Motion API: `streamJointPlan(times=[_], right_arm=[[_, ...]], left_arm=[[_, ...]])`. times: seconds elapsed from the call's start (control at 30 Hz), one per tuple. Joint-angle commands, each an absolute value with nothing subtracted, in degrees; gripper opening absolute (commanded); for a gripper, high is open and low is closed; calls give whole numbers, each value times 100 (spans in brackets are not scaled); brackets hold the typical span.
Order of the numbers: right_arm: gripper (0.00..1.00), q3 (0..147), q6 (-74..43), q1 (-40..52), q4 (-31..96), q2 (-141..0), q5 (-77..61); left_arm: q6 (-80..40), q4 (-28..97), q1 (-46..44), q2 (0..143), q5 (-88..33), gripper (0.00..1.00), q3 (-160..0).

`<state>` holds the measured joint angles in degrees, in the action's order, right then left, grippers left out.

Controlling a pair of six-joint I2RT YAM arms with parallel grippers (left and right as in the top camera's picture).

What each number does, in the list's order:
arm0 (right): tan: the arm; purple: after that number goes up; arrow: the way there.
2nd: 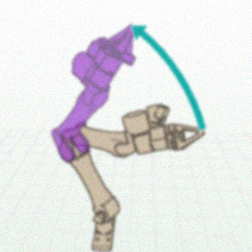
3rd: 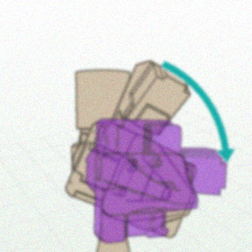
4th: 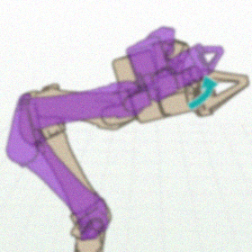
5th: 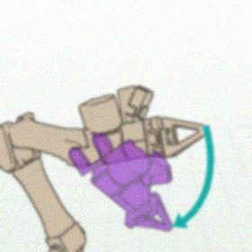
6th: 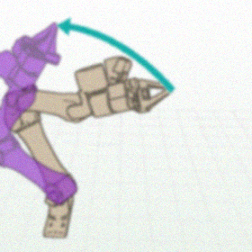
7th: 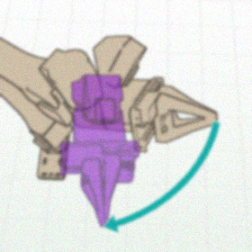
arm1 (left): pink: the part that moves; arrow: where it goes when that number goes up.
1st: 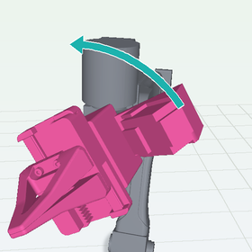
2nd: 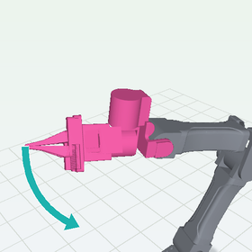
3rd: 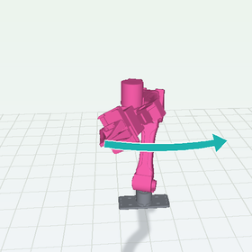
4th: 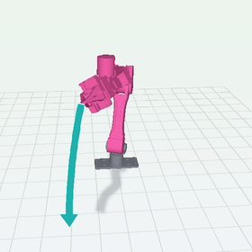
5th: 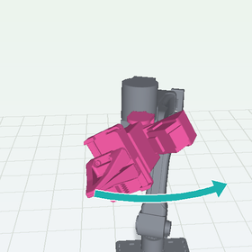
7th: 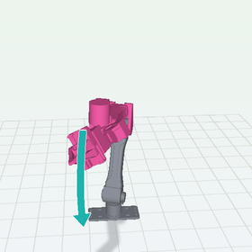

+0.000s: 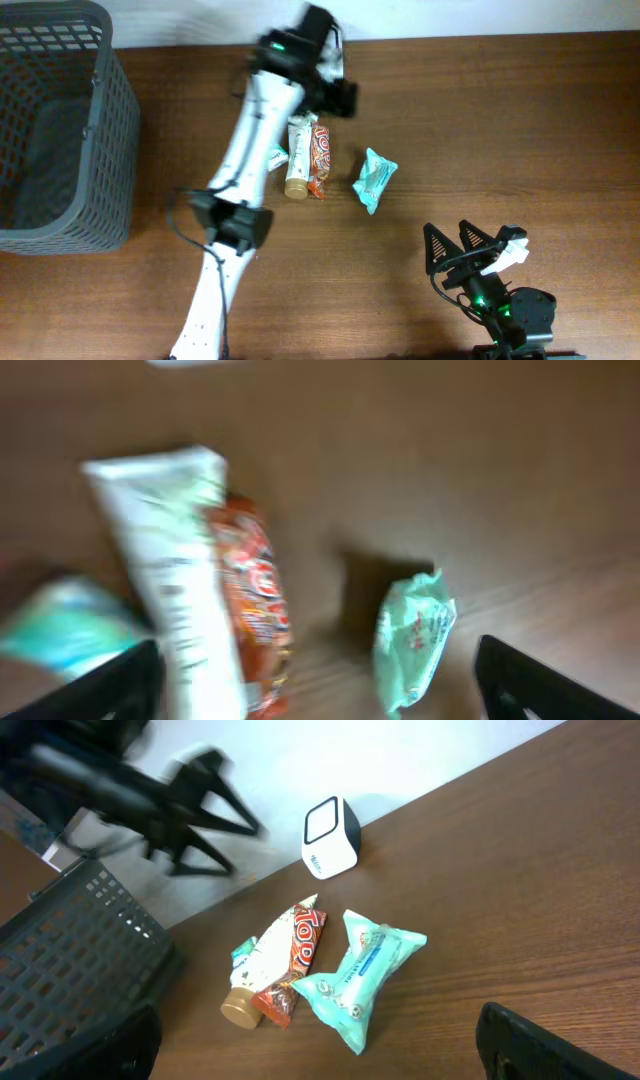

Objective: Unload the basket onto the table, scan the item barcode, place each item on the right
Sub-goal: 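Lower the wipes pack right of the candy bar and release, retract left arm, then reach the right gripper down to the mint-green wipes pack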

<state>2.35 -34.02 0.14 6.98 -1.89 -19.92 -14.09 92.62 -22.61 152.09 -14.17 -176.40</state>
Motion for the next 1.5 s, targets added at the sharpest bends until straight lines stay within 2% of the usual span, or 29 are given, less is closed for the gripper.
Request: streamJointPlan(times=[0.0, 0.1, 0.17, 0.2, 0.3, 0.33, 0.4, 0.53, 0.57, 0.6, 0.7, 0.83, 1.0, 1.03, 1.07, 1.17, 1.3, 1.4, 1.47], right_arm=[[99, 244, -3347, -8, 794, -183, -1920], [99, 244, -3435, -5, 631, -183, -2012], [99, 244, -3857, -3, 628, -183, -2862], [99, 244, -4668, -1, 130, -183, -3201], [99, 244, -4755, -1, -1385, -183, -3376], [99, 261, -4681, -3, -2309, -185, -3295], [98, 534, -4670, -3, -2705, -252, -2764], [98, 2191, -3251, -3, -1472, -1404, -2687], [98, 2851, -2674, -3, -781, -1938, -2827], [98, 3913, -1898, -3, 537, -2779, -2910], [98, 6482, -545, -1, 3594, -4882, -2862], [98, 9251, -342, -1, 6265, -7218, -3328], [99, 9880, -342, 89, 6285, -8672, -5417], [98, 9880, -342, 169, 6351, -8825, -5240], [99, 9880, -346, 395, 6532, -9074, -4449], [99, 9880, -1341, 1380, 7081, -9682, -908], [99, 9880, -1424, 2167, 6952, -10173, -528], [99, 9837, -1426, 2255, 6678, -10363, -521], [98, 9749, -1765, 2248, 6521, -10718, 21]], left_arm=[[-1404, 9456, -1435, 14320, -1415, 99, -17863], [-1404, 9673, -950, 14313, -1417, 99, -17821], [-1406, 9673, -731, 14313, -1417, 99, -17817], [-1404, 9673, -637, 14313, -1417, 99, -17817], [-1404, 9673, -615, 14313, -1417, 99, -17817], [-1406, 9673, -617, 14313, -1417, 99, -17817], [-1404, 9673, -617, 14313, -1417, 99, -17817], [-1404, 9673, -622, 14313, -1417, 99, -17817], [-1404, 9673, -622, 14313, -1417, 99, -17817], [-1404, 9673, -622, 14313, -1417, 99, -17817], [-1404, 9673, -622, 14313, -1415, 99, -17817], [-1406, 9673, -622, 14313, -1417, 99, -17817], [-1404, 9673, -622, 14313, -1417, 99, -17817], [-1404, 9673, -622, 14313, -1417, 99, -17817], [-1404, 9673, -622, 14313, -1417, 99, -17817], [-1406, 9673, -622, 14313, -1415, 99, -17817], [-1404, 9673, -633, 14313, -1417, 99, -17817], [-1404, 9673, -624, 14313, -1417, 99, -17817], [-1404, 9673, -626, 14313, -1417, 99, -17817]])
